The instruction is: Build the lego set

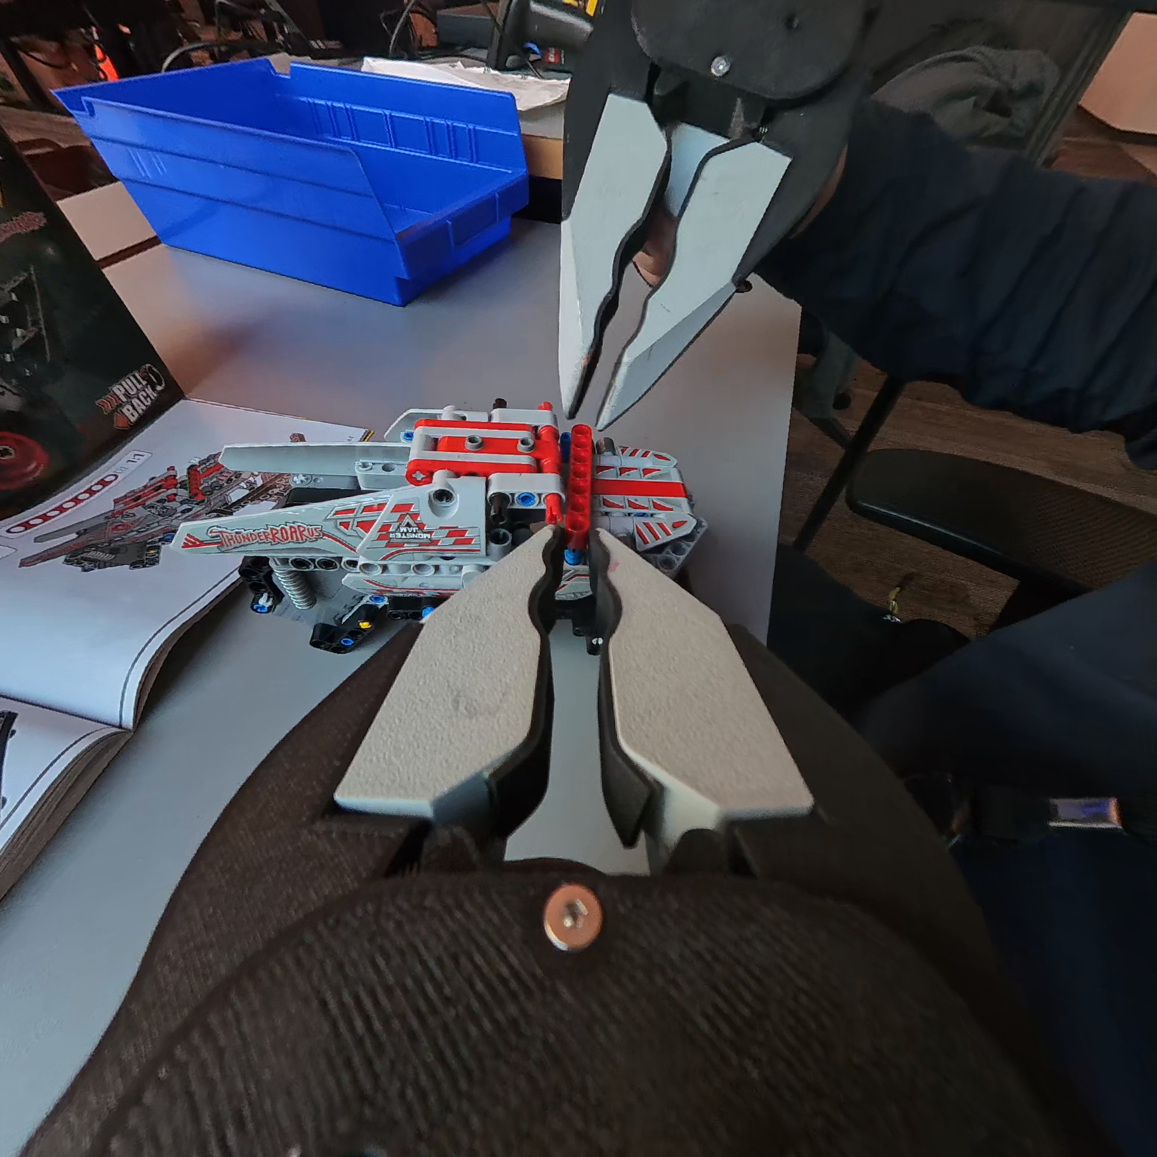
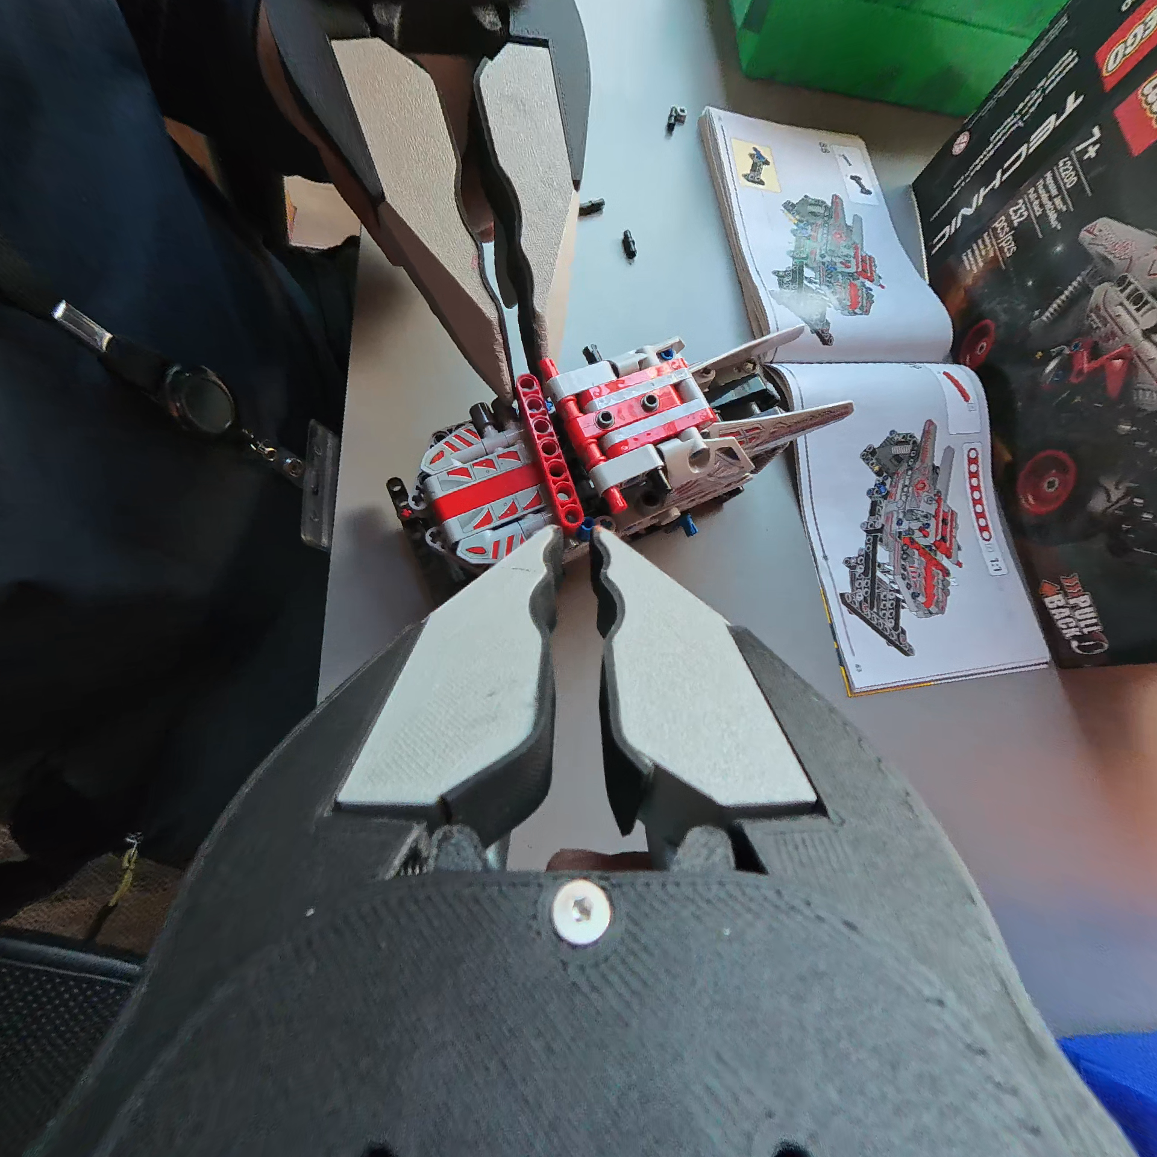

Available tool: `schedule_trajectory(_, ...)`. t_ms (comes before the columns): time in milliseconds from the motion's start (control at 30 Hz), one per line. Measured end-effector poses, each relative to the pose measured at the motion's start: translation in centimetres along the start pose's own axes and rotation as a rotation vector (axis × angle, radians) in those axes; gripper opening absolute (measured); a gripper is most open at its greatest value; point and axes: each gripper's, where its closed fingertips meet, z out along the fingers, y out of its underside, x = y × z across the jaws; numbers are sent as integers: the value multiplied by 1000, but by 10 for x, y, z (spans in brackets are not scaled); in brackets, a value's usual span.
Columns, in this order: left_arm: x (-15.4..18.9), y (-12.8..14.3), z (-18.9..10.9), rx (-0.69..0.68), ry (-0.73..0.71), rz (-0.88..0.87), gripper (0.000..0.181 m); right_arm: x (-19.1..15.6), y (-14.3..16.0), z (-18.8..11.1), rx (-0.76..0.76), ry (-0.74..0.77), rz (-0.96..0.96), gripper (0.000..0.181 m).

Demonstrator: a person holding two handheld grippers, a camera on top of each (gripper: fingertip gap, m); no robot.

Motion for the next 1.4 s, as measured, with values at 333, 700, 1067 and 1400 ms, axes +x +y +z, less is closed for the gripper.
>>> schedule_trajectory(333, 0, 0, 0, -7, -8, 17, 4, -1, 1, 4, -5, 4, -3, 1)
schedule_trajectory(700, 0, -1, 2, -11, -33, 34, 4, 4, 0, 0, -2, 44, -9, 0)
schedule_trajectory(1067, -1, -1, 3, -13, -52, 27, 4, 5, 2, -3, 18, 44, 12, 4)
schedule_trajectory(1400, -1, 0, 2, -50, -92, 46, 4, 7, 3, 5, 7, 67, -2, 0)
